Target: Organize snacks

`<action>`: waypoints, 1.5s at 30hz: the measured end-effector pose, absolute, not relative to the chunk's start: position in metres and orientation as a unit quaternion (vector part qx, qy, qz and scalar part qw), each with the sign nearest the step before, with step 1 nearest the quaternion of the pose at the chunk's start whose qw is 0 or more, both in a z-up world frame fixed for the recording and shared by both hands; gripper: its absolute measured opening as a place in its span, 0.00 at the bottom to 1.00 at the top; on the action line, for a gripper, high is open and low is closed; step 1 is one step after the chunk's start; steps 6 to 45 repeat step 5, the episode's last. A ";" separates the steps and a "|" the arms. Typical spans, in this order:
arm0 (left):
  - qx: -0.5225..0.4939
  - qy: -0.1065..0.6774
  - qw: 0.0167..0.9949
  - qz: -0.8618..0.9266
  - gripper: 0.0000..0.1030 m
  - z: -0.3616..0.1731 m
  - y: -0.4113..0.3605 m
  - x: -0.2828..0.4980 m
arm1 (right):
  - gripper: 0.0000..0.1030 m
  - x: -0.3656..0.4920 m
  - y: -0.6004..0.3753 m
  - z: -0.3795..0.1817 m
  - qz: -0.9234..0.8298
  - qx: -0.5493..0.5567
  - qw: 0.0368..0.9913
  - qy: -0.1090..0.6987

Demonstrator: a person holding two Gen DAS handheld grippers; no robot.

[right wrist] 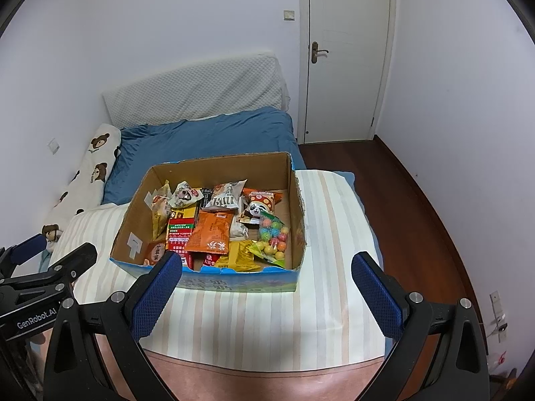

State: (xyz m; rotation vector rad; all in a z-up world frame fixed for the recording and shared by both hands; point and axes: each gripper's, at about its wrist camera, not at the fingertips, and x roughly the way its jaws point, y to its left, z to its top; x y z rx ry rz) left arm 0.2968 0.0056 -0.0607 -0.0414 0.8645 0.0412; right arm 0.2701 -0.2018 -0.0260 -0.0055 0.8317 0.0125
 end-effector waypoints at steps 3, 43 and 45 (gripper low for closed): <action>-0.021 0.417 0.909 0.021 1.00 -0.059 0.005 0.296 | 1.00 0.270 -0.201 -0.025 0.007 -0.002 0.915 0.403; -0.020 0.416 0.909 0.021 1.00 -0.059 0.005 0.296 | 1.00 0.270 -0.201 -0.024 0.008 -0.003 0.916 0.402; -0.020 0.416 0.909 0.021 1.00 -0.059 0.005 0.296 | 1.00 0.270 -0.201 -0.024 0.008 -0.003 0.916 0.402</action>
